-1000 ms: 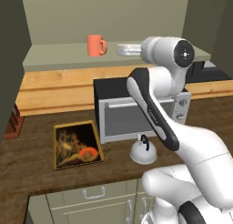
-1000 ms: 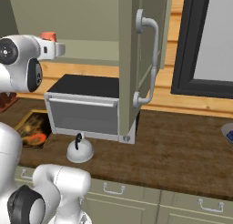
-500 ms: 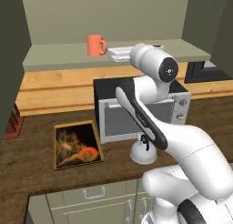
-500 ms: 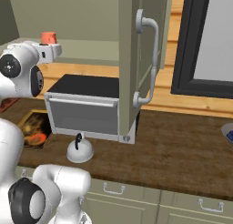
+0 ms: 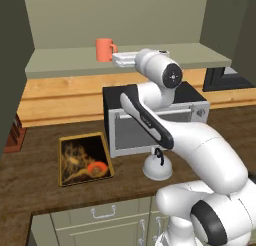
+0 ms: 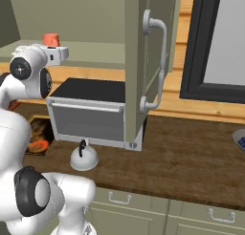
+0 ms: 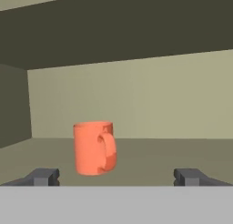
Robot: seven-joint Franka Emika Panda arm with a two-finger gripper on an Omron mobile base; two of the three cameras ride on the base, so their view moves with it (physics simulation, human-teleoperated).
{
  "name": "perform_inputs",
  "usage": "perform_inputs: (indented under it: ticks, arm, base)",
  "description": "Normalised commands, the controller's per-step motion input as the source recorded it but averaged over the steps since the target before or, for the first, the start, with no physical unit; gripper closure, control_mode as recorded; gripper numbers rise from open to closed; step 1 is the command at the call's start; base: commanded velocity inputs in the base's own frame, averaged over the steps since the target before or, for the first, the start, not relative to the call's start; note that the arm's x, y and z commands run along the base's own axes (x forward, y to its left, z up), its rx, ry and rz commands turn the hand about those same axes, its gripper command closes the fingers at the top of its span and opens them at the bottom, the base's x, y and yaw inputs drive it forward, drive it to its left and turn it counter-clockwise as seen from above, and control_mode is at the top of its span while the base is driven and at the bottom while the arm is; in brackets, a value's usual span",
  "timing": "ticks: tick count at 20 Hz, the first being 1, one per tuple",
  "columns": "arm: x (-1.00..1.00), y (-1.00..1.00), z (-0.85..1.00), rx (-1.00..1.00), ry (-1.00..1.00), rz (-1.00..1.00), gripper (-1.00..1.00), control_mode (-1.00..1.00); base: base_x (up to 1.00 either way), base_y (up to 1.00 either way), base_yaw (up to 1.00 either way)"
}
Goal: Pick the kettle from the counter and place it on the tray. Then pick the mug from the cabinet and place it on the tray. Then close the cabinet doors.
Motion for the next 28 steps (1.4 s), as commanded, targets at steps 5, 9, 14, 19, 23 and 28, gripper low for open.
perform_inputs:
  ticks: [5,9,14,19,23,28]
  arm:
    - [0.05,0.04,0.14,0.0,0.01,0.0,-1.0,-1.0]
    - [0.15,0.23,0.03,-0.01,0.11,0.0,-1.0,-1.0]
    - [0.23,0.24,-0.12,-0.01,0.08,0.0,-1.0,-1.0]
    - [0.32,0.0,0.02,0.04,0.01,0.02,-1.0,-1.0]
    - [0.33,0.06,0.01,0.0,0.05,0.0,-1.0,-1.0]
    - [0.28,0.12,0.0,0.0,0.08,0.01,-1.0,-1.0]
  base:
    - [0.0,0.0,0.0]
    - [0.0,0.0,0.0]
    - [0.0,0.0,0.0]
    - [0.0,0.0,0.0]
    - [0.0,0.0,0.0]
    - [0.0,0.0,0.0]
